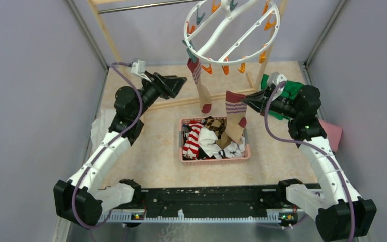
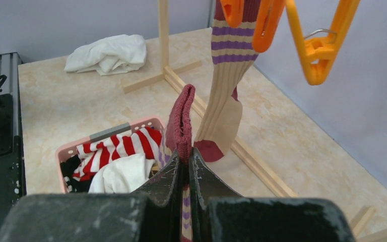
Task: Clip the socks to the hanger
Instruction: Open the clamp at the hanger.
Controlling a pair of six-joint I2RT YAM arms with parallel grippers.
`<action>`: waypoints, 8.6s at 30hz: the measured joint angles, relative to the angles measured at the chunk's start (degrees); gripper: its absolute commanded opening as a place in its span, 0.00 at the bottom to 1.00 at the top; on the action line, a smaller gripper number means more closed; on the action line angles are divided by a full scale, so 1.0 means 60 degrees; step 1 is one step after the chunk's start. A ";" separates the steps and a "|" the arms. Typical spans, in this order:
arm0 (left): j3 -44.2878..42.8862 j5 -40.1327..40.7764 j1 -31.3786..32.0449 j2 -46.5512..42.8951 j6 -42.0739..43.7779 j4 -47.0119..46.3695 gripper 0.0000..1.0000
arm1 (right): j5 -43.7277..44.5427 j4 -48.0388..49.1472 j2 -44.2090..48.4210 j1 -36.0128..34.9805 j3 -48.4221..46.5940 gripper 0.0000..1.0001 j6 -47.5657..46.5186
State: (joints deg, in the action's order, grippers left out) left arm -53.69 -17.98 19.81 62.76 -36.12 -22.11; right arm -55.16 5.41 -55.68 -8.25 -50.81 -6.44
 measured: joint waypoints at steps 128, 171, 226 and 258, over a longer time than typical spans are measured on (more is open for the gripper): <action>-0.3075 0.0874 0.1271 0.2969 0.1075 0.1818 0.77 | 0.3406 0.0514 -0.0812 -0.0765 -0.1548 0.00 -0.0106; -0.2495 0.0922 0.1184 0.2481 0.1206 0.1628 0.78 | 0.3789 -0.2269 -0.0714 0.0841 -0.2080 0.00 -0.1577; -0.4280 0.3690 0.2572 0.1625 0.1519 0.5166 0.75 | 0.3249 -0.1785 -0.2124 -0.0984 -0.3752 0.00 -0.1406; -0.4324 0.4390 0.2790 0.2736 0.0987 0.4302 0.77 | 0.3249 -0.1617 -0.2313 -0.1293 -0.4054 0.00 -0.1326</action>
State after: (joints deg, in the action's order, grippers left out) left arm -79.64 8.36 36.56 79.18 -30.20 3.70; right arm -35.66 -4.29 -69.56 -16.01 -75.13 -14.39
